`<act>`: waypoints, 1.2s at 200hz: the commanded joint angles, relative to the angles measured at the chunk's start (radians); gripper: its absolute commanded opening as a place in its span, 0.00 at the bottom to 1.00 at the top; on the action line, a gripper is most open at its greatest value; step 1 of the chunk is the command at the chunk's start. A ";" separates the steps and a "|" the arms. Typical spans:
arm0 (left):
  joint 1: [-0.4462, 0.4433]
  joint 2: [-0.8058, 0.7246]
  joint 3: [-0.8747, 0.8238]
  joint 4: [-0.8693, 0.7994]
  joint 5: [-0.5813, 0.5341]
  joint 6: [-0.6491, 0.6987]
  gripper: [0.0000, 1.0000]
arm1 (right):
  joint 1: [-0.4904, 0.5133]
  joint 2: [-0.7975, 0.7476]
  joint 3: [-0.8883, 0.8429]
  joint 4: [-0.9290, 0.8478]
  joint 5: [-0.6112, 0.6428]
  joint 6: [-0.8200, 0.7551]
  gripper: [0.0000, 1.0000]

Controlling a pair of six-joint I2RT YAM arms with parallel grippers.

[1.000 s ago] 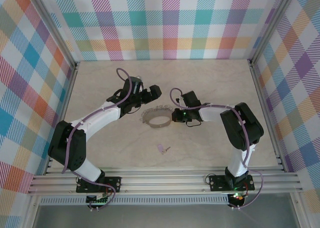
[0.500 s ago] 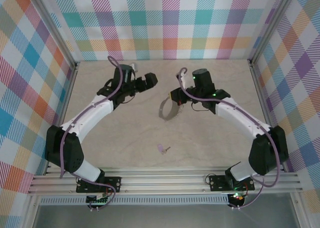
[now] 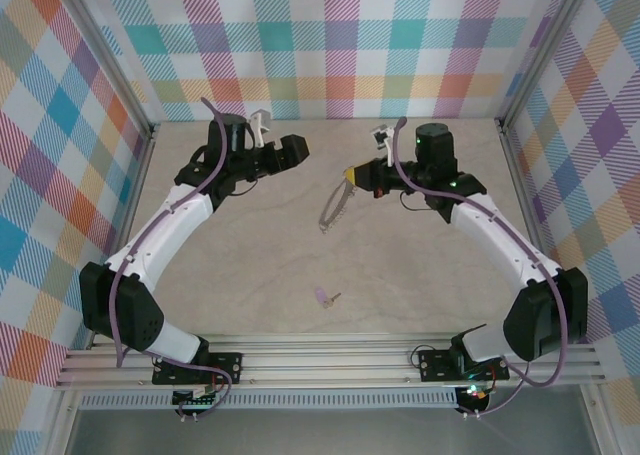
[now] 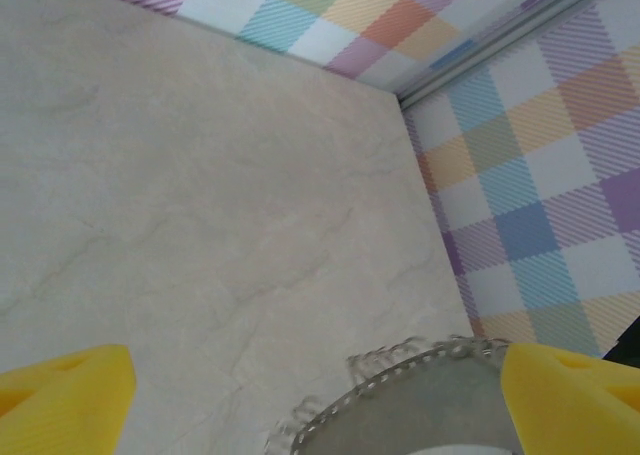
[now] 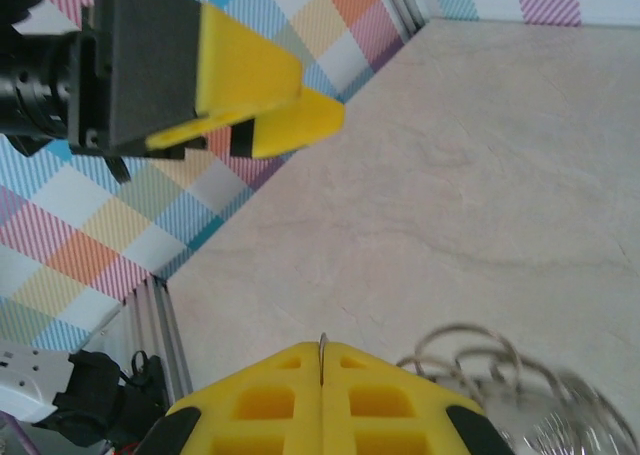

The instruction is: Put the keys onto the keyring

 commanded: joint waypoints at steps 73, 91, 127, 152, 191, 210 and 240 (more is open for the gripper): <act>0.004 0.102 0.208 -0.192 -0.153 -0.014 0.99 | -0.001 0.159 0.121 0.126 -0.062 0.100 0.00; 0.004 0.097 0.223 -0.190 -0.143 0.027 0.97 | 0.000 0.165 0.132 0.114 -0.052 0.093 0.00; 0.006 0.110 0.275 -0.191 -0.061 0.089 0.94 | -0.001 0.165 0.156 0.120 -0.023 0.097 0.00; 0.006 0.114 0.307 -0.181 0.011 0.107 0.93 | -0.001 0.165 0.186 0.129 -0.027 0.119 0.00; 0.006 0.119 0.341 -0.138 0.116 0.106 0.93 | -0.010 0.177 0.209 0.183 -0.064 0.167 0.00; 0.006 0.123 0.342 -0.115 0.188 0.117 0.90 | -0.029 0.200 0.205 0.267 -0.120 0.231 0.00; 0.006 0.132 0.341 -0.052 0.307 0.114 0.83 | -0.057 0.249 0.191 0.469 -0.215 0.381 0.00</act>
